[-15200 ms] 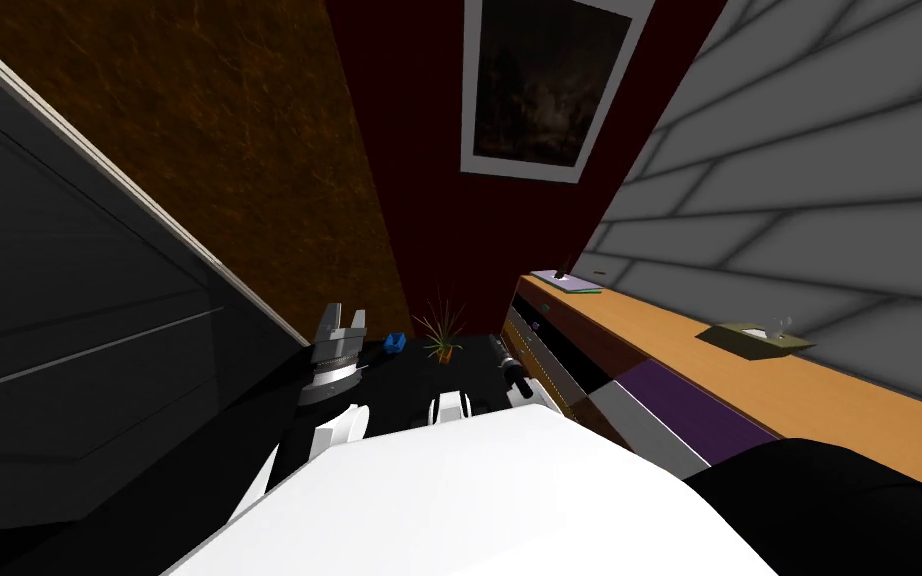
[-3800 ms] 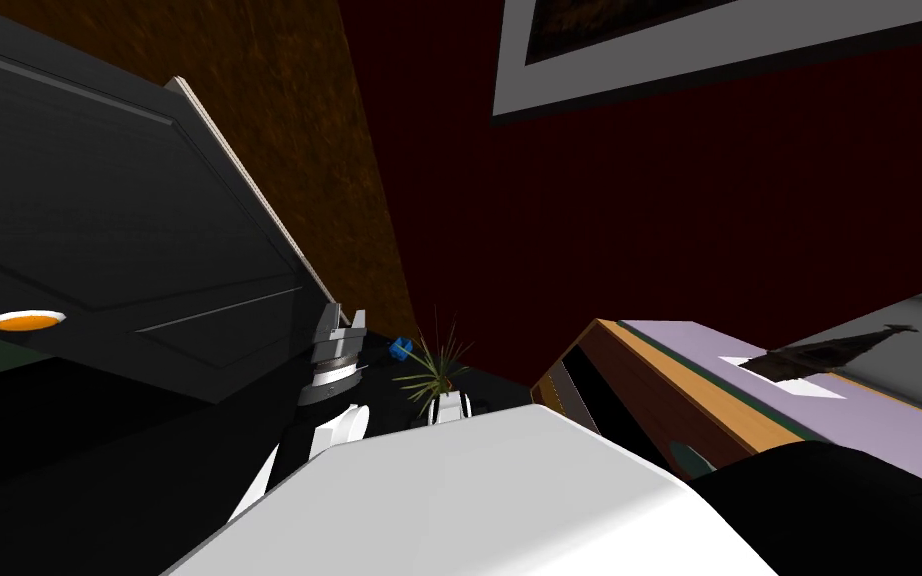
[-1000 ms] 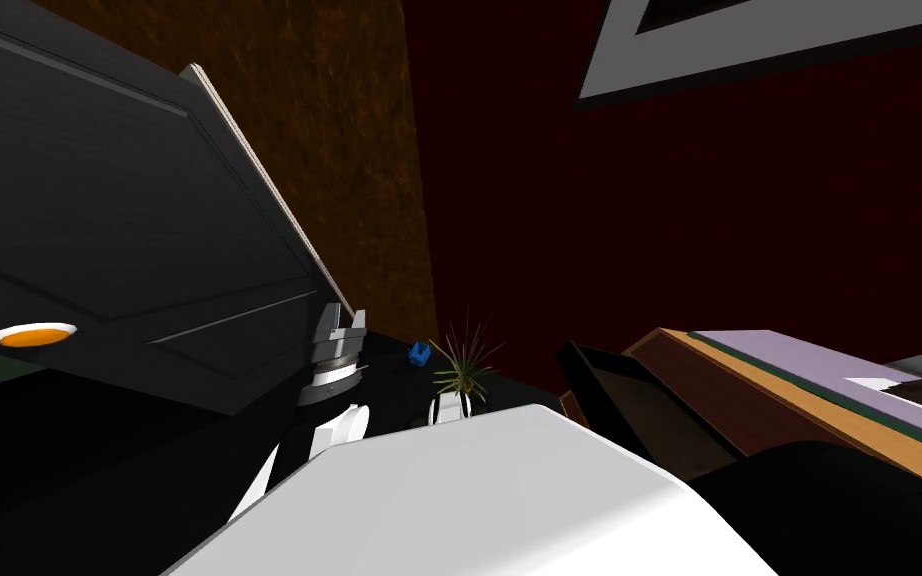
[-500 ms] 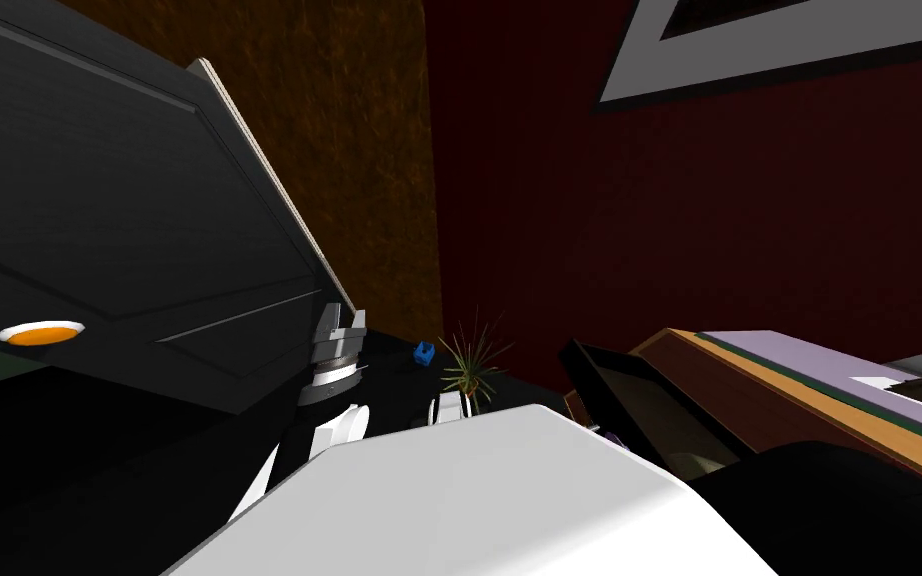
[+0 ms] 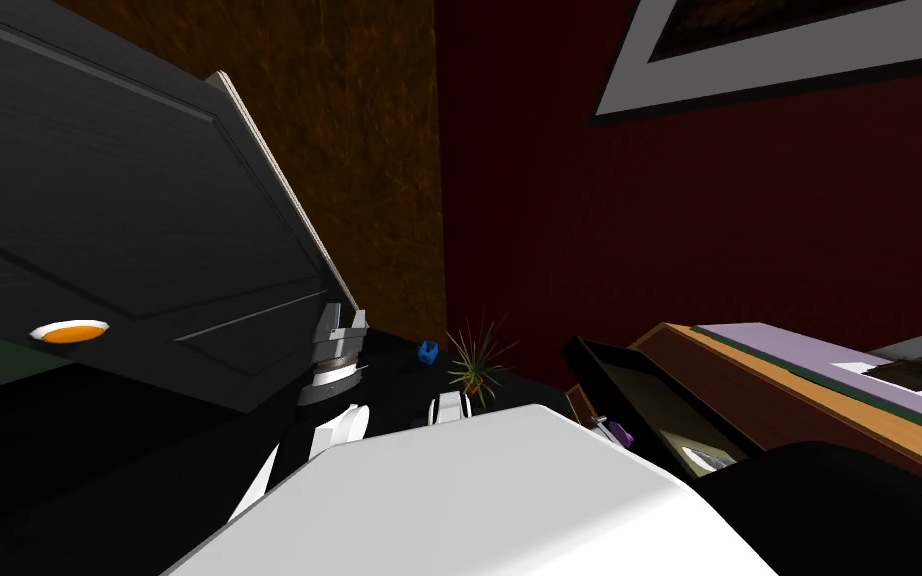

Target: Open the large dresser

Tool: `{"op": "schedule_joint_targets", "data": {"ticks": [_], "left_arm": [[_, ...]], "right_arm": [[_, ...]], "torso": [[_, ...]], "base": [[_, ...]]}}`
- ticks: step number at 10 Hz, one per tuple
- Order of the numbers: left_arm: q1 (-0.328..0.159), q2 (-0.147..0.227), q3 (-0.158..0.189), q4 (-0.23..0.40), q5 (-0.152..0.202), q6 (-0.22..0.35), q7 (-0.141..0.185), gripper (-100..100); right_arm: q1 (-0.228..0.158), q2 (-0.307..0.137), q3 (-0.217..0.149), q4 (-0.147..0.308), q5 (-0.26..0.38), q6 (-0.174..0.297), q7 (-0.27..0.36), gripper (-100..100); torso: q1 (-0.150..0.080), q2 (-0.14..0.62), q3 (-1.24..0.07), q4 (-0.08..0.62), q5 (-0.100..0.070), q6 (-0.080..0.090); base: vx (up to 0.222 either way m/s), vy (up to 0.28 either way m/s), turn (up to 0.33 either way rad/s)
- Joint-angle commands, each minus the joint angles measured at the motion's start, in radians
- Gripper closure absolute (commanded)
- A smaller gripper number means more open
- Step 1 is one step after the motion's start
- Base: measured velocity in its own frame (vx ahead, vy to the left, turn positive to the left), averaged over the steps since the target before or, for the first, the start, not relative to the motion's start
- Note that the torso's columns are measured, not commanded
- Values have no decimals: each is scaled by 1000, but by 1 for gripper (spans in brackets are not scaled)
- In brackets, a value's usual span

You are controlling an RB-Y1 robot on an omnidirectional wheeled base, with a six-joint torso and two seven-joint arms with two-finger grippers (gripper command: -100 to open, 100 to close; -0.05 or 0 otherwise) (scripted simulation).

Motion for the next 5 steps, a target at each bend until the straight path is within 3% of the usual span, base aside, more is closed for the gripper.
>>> {"op": "schedule_joint_targets", "data": {"ticks": [1,4,5], "left_arm": [[0,0,0,0,0,0,0,0],[0,0,0,0,0,0,0,0],[0,0,0,0,0,0,0,0]], "right_arm": [[6,-32,-12,-38,-24,-30,37,-100],[4,-108,-38,-96,-78,-100,104,-100],[8,-92,-31,-83,-65,-84,84,-100]], "torso": [[-1,0,0,0,0,0],[1,2,1,1,0,0],[2,2,1,1,1,0]], "base": [[-11,55,-4],[-31,92,-10],[-14,57,-7]]}}
